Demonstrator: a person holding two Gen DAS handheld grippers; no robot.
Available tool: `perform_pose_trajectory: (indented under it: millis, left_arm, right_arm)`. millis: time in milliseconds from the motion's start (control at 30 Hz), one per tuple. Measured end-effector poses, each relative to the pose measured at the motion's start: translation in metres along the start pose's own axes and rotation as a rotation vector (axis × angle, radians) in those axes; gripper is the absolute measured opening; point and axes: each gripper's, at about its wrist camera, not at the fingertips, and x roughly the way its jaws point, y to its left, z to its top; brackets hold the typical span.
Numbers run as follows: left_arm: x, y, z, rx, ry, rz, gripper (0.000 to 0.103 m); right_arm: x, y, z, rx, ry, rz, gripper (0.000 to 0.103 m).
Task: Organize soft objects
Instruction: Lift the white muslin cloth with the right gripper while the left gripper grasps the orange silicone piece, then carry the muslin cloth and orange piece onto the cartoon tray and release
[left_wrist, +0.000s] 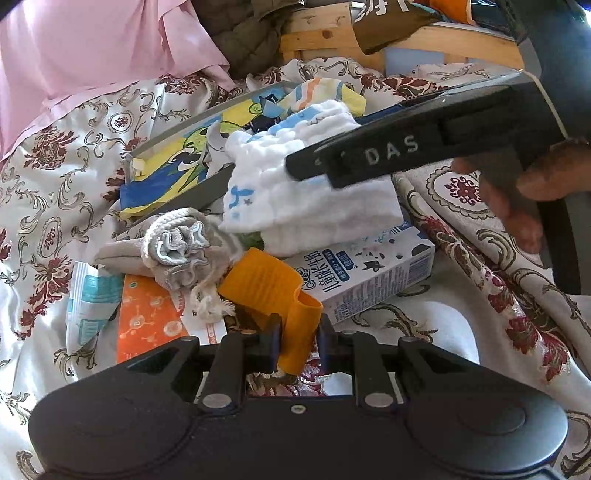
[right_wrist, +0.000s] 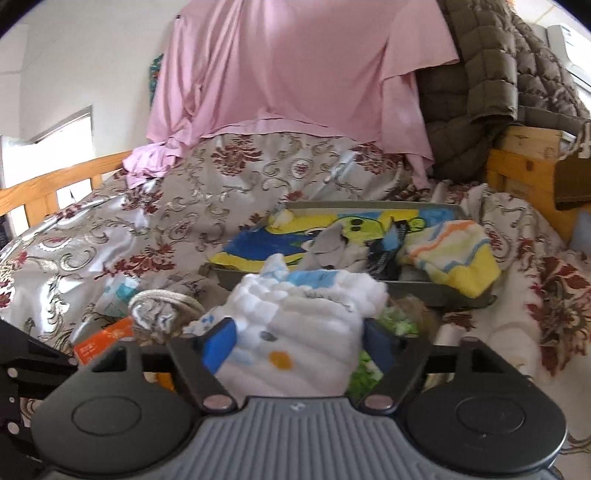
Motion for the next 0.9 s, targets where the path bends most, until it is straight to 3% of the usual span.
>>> perform_pose_trajectory:
  millis: [167, 367, 500, 733, 900]
  left_arm:
    - [0.001, 0.0, 0.0, 0.0, 0.003, -0.001, 0.022]
    - [0.001, 0.001, -0.001, -0.006, -0.003, 0.004, 0.022]
    - [-0.004, 0.004, 0.0, -0.019, -0.017, 0.009, 0.021]
    - [-0.024, 0.007, -0.001, -0.042, -0.067, 0.007, 0.019]
    - [-0.04, 0.01, -0.002, -0.049, -0.092, -0.006, 0.019]
  right_arm:
    - [0.004, 0.01, -0.001, -0.041, 0.009, 0.018, 0.09]
    - [0.012, 0.024, -0.009, -0.141, 0.049, -0.026, 0.09]
    - [0.01, 0.029, -0.012, -0.198, 0.042, -0.061, 0.072]
    - [0.0, 0.042, -0.016, -0.257, 0.037, -0.03, 0.037]
    - [-0.009, 0.045, -0.016, -0.26, 0.029, -0.032, 0.025]
